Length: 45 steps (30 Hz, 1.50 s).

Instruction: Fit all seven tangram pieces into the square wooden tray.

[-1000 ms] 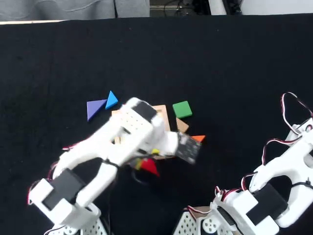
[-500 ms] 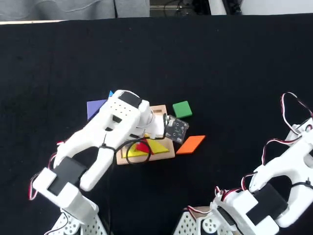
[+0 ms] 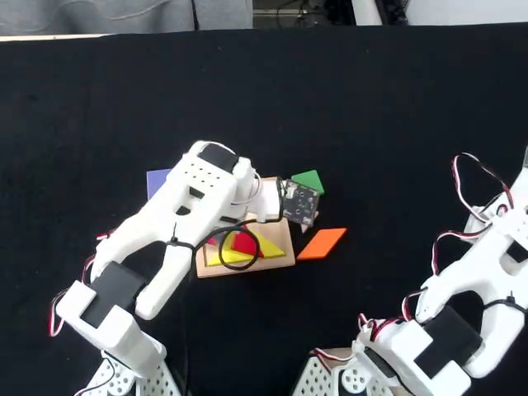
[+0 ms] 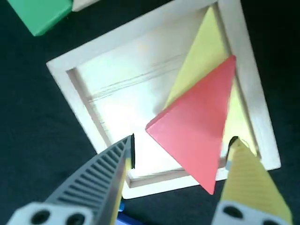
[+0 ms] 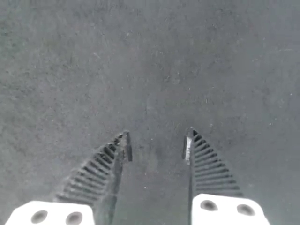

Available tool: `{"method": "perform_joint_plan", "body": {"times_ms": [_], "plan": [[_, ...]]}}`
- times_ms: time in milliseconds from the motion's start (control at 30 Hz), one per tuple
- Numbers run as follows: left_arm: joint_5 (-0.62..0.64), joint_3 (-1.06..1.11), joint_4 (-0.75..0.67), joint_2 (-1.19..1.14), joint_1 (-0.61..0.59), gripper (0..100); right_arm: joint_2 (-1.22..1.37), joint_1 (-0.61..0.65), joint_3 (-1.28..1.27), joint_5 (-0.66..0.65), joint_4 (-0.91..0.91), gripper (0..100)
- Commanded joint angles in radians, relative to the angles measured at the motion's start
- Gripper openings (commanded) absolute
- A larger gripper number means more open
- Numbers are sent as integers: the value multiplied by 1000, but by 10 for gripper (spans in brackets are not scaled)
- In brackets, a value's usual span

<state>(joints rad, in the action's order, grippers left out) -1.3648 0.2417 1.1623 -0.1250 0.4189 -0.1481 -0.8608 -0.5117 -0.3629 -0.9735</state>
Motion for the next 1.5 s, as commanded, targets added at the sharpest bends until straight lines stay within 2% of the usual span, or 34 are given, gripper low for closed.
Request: {"method": "perform_joint_plan", "body": {"times_ms": [0,167,267,333,433,533,633,767,867,1033,1233,1333,1467], "plan": [[12,-48,6,17,-2,318,-18,15,4,-9,17,191],[23,-68,17,40,-39,314,-18,12,8,-8,17,191],[112,-107,149,120,-70,276,-18,14,12,0,17,191],[275,-136,224,206,-64,187,-18,15,19,29,17,191],[623,-137,250,327,-73,23,-18,12,36,95,11,191],[898,-73,249,382,-160,66,-18,17,36,112,8,190],[1065,13,247,374,-214,29,-18,61,38,103,-44,165],[1132,147,209,315,-177,30,-18,207,84,101,-173,8],[1254,272,57,313,-163,30,-18,336,154,103,-311,27],[1333,481,-94,407,-111,30,-18,517,259,121,-499,11],[1373,631,-143,585,-58,30,-16,605,219,328,-463,11],[1376,674,-163,609,-12,30,-18,635,151,328,-400,11],[1373,699,-238,608,-8,30,-18,654,88,328,-359,11]]}}
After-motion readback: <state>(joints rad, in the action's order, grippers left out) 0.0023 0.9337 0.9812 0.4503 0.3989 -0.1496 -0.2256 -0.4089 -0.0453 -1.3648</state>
